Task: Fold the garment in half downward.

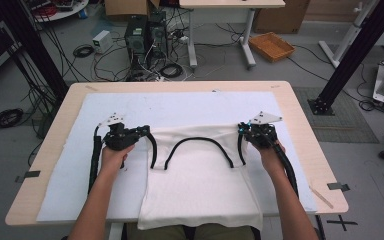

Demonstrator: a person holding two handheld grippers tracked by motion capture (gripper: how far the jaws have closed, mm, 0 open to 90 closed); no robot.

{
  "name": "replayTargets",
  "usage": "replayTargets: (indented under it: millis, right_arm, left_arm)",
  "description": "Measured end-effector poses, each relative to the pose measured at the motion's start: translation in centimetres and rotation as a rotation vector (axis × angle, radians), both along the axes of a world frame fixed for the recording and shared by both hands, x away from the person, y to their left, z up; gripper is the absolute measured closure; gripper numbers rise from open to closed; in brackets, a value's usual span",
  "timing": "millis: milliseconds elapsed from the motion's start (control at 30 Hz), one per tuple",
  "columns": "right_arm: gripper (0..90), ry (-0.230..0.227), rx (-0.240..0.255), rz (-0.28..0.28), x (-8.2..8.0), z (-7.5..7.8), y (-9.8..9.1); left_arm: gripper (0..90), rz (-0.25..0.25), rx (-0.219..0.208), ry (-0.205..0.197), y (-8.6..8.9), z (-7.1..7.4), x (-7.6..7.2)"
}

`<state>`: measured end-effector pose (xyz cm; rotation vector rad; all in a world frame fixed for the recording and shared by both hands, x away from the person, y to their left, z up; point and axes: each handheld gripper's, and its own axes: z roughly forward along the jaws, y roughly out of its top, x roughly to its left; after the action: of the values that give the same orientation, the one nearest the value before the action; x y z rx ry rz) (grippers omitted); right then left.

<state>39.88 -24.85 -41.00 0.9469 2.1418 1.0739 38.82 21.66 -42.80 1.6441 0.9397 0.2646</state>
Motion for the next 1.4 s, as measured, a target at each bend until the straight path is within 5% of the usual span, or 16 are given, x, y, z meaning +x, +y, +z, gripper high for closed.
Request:
replayTargets:
  millis: [400,800,967,1033,1167,1267,1400]
  right_arm:
    - [83.6,-0.035,0.063,0.093,-5.1,-0.7,-1.4]
    - [82.8,0.026,0.083,0.207,-9.8,-1.7,-3.3]
    - [80.6,0.055,0.019,0.22,-11.3,-2.4,-3.5]
    - [72.6,0.072,0.025,0.227,-11.6,-2.6,-3.5]
    - [56.5,0.048,0.149,0.213,-11.9,-1.5,-4.3]
    - [49.0,0.023,0.225,0.106,-11.2,-0.8,-5.1]
    - [44.2,0.077,0.197,0.014,-9.5,-1.3,-4.7]
  left_arm:
    - [84.4,-0.119,0.015,-0.07,0.4,0.3,-5.2]
    - [84.0,-0.259,0.045,-0.043,0.3,-0.2,-9.0]
    - [83.7,-0.307,0.1,-0.024,-0.1,-0.9,-10.3]
    - [82.5,-0.314,0.102,-0.027,-0.2,-1.0,-10.5]
    - [48.7,-0.233,0.028,-0.038,0.2,-0.6,-10.1]
    - [43.0,-0.094,0.052,-0.039,0.8,-0.4,-9.1]
    - [39.7,0.002,0.105,0.013,0.6,-0.7,-7.2]
